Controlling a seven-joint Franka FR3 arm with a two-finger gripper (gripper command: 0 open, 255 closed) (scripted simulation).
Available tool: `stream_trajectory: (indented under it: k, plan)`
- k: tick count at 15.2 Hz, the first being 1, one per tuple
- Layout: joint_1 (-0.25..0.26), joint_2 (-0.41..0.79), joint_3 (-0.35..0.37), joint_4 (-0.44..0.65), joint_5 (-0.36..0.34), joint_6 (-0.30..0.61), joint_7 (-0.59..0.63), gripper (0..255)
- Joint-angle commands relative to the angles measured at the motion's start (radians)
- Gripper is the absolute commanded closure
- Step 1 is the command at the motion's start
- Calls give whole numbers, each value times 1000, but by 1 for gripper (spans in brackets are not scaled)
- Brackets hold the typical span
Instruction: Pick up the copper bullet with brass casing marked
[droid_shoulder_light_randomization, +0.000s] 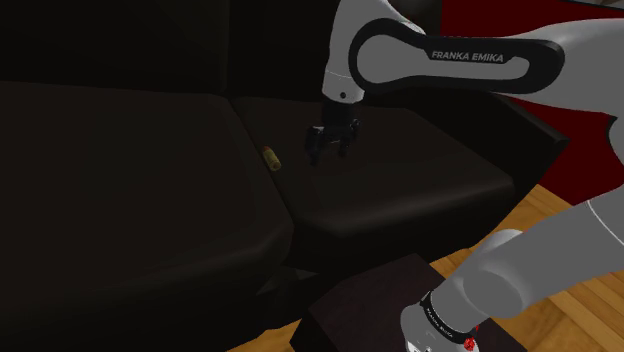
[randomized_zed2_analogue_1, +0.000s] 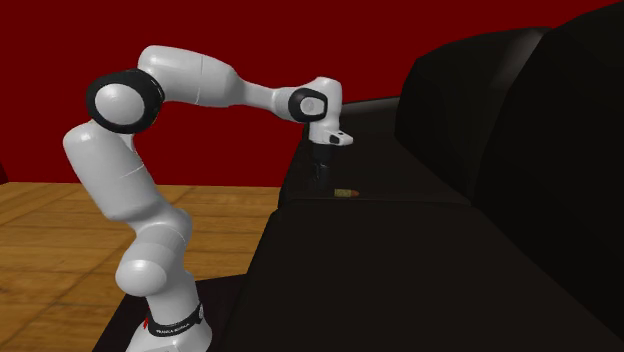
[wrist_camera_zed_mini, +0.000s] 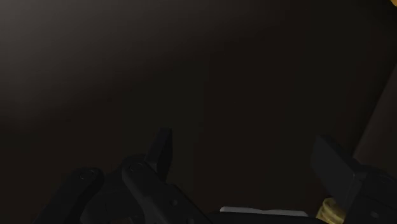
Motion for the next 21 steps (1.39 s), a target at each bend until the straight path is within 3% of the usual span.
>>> stream_trajectory:
  k: [1,11,20,21]
  plan:
    - [-4,78,25,67,-20,17,68,0]
    - [53,473,87,477,-182,-4,381,0]
    - [51,481,83,386,-188,95,389,0]
    - [51,483,83,387,-188,95,389,255]
